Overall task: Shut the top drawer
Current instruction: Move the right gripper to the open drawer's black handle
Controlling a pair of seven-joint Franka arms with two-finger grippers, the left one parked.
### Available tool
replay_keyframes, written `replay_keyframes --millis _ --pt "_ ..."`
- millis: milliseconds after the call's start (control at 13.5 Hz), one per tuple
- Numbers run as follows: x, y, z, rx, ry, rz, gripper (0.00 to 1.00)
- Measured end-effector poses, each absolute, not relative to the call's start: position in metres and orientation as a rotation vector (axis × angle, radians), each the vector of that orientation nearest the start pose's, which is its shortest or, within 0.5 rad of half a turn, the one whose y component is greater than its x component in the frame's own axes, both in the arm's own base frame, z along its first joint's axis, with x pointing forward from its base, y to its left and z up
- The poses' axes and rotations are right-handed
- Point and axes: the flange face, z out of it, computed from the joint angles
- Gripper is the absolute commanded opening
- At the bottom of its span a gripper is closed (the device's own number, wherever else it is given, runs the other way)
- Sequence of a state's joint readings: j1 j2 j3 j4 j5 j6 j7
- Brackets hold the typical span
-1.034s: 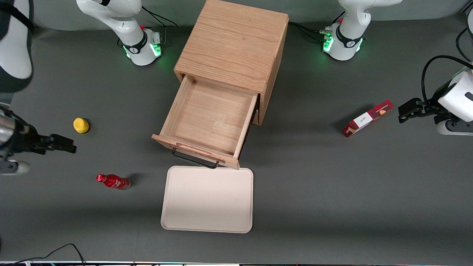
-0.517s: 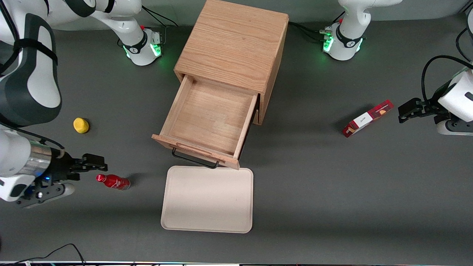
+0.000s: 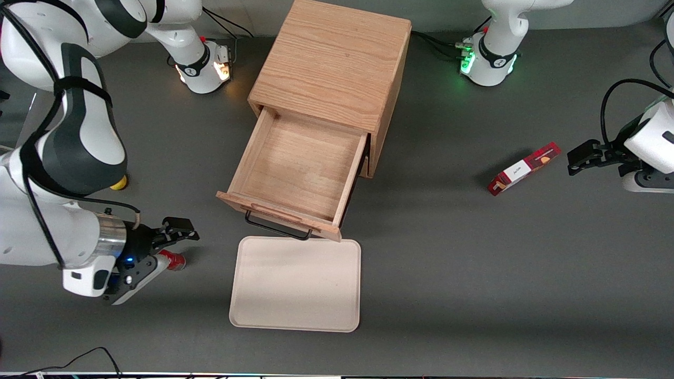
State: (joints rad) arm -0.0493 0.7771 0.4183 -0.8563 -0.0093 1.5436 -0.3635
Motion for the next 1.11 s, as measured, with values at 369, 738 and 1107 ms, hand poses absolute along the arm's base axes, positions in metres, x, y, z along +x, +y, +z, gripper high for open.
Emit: replay_keyframes --millis 369,738,1107 --pt "0.721 0.2 0.445 -2.632 -0.982 0.095 1.0" --pt "0.714 0.232 0.422 -2.602 -1.029 0.147 1.0" --pt "0.711 0.251 0.404 -2.584 -1.053 0.172 1.0"
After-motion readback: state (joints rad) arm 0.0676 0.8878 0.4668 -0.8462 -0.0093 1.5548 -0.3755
